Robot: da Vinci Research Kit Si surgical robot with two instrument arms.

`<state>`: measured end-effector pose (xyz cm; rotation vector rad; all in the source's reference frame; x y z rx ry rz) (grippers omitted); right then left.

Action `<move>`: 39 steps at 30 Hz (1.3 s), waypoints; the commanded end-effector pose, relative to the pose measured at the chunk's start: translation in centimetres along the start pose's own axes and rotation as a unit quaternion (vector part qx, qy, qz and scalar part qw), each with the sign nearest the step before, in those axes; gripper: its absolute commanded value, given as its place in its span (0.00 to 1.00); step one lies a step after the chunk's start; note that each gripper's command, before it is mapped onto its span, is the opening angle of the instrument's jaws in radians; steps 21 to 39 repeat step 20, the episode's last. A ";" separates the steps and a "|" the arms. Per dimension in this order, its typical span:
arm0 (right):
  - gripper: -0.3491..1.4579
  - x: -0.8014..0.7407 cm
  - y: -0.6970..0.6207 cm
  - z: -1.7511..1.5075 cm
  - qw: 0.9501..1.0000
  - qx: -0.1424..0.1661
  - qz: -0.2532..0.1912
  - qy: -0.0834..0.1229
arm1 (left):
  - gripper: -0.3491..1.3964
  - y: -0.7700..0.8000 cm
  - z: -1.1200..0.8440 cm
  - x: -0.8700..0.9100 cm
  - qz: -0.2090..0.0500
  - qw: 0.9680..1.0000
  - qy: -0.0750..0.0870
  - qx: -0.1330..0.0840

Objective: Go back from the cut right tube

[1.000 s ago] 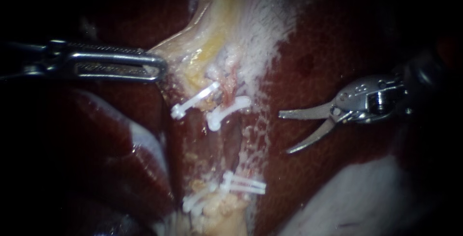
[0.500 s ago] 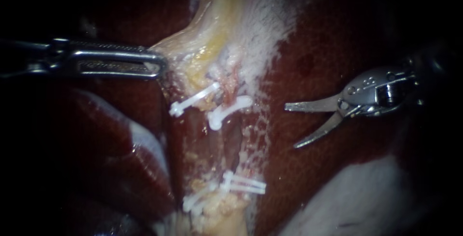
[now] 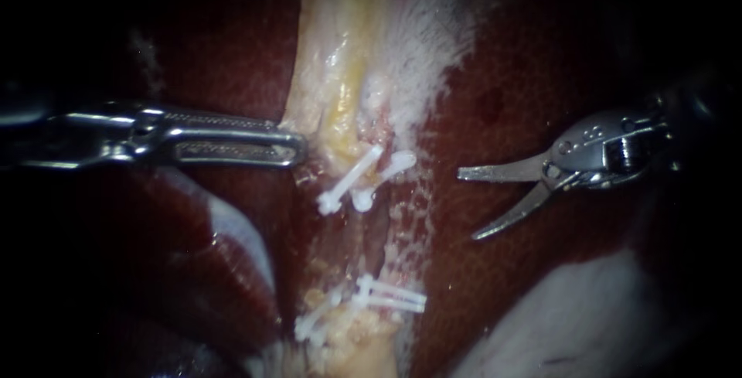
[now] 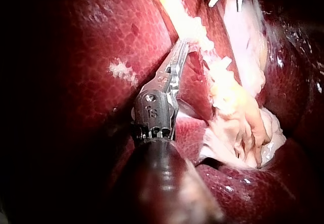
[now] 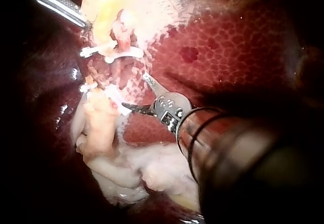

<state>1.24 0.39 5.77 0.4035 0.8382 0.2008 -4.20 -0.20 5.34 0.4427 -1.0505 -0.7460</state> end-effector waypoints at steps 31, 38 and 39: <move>0.98 -0.01 0.00 -0.01 1.000 0.000 -0.003 0.000 | 0.08 0.00 0.04 0.03 -0.001 1.000 0.003 0.003; 0.98 -0.01 0.00 -0.01 1.000 0.000 -0.003 0.000 | 0.08 0.00 0.04 0.03 -0.001 1.000 0.003 0.003; 0.98 -0.01 0.00 -0.01 1.000 0.000 -0.003 0.000 | 0.08 0.00 0.04 0.03 -0.001 1.000 0.003 0.003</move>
